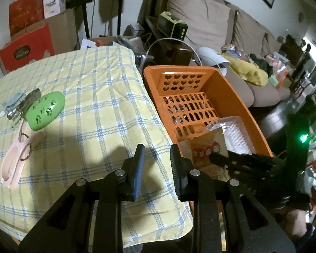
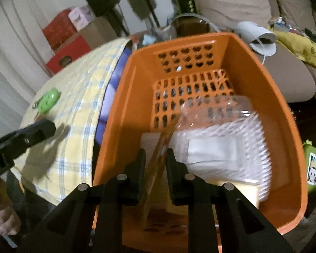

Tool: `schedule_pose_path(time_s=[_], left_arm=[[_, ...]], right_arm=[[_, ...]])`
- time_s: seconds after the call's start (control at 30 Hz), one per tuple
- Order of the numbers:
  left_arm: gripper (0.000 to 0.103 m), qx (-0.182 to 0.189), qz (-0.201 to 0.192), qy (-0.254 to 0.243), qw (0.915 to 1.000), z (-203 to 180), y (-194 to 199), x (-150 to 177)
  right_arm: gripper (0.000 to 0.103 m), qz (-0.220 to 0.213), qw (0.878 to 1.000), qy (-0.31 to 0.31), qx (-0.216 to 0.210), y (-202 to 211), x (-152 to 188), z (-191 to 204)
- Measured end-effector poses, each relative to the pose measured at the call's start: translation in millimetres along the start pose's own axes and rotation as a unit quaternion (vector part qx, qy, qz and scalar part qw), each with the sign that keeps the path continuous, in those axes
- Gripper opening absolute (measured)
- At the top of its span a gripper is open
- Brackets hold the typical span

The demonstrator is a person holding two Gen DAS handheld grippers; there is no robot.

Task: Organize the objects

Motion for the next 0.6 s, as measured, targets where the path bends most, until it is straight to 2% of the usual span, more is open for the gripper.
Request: schedule_pose_path(time_s=[0.1,0.2,0.4,0.6], left_arm=[[0.023,-0.003,0.0,-0.004,1.0,0.8,-0.8,0.1],[0.023,-0.004,0.0,-0.003,1.0,1.8,-1.3,0.2],[0.023,-0.007,0.0,-0.004,1.0,5.4,-1.4,-0.5],[0.023,-0.01,-0.011,-0.013,0.9998,8.8,4.4,-7.2]], right_arm=[[0.017,0.002,1.0,0.014,0.015,-1.5,1.9,0.9],[0.008,0.005,0.999,0.027,0.038,-2.2,3.1,-3.6],[0.008,0.001,0.996,0.018,0.085,-0.2,4.1,-23.7],[0.011,-0.031,0.996,-0.011,0.084,16.0,-2.2,-34.8]])
Point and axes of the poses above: each gripper's, at about its wrist camera, not at the fingertips, and y roughly against the way its jaws point, z to its left, x to its underside, the point moved 8 cm from there along -y, roughly the way its jaws point, and after that the axes turned 5 degrees about -z, right-handed, at the moved point
